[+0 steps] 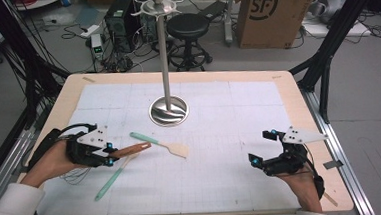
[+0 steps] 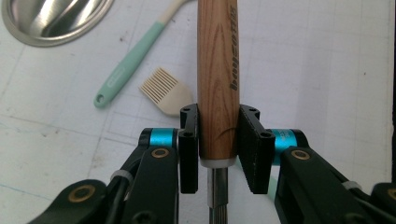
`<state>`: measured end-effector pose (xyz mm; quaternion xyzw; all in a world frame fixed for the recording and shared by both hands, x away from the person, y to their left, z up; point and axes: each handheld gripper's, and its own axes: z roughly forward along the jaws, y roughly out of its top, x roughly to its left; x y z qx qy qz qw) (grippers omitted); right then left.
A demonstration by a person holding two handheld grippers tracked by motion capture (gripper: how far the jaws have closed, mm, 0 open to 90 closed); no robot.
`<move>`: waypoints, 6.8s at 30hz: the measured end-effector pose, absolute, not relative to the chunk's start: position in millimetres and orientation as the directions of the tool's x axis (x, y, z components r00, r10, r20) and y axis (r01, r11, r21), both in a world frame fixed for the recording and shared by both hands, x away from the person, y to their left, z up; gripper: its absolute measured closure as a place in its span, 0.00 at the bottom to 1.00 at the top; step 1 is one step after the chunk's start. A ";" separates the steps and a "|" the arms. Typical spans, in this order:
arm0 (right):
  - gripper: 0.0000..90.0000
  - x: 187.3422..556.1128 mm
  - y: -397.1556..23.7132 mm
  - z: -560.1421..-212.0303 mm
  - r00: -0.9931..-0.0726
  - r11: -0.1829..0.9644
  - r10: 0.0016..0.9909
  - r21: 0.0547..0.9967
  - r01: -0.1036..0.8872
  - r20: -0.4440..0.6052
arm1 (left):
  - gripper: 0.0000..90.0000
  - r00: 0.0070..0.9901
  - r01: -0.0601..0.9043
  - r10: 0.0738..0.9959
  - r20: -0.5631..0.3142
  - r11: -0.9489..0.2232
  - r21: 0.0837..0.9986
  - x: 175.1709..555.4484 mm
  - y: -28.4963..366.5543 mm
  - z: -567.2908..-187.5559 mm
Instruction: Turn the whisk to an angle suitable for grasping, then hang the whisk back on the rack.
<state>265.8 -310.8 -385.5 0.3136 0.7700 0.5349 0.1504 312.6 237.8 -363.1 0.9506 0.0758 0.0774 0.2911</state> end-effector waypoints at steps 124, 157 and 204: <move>0.00 270.5 -306.7 -381.6 -0.769 0.249 0.633 0.917 0.311 0.089 | 0.24 1.000 0.025 0.026 -0.002 -0.951 0.309 329.0 182.7 -399.7; 0.00 271.4 -306.1 -382.4 -0.769 0.251 0.633 0.916 0.314 0.090 | 0.75 1.000 0.027 0.028 0.000 -0.969 0.246 328.6 180.2 -405.0; 0.00 273.0 -304.7 -381.2 -0.769 0.252 0.633 0.915 0.314 0.090 | 0.79 0.969 0.126 0.240 0.059 -0.688 0.715 326.8 231.0 -289.2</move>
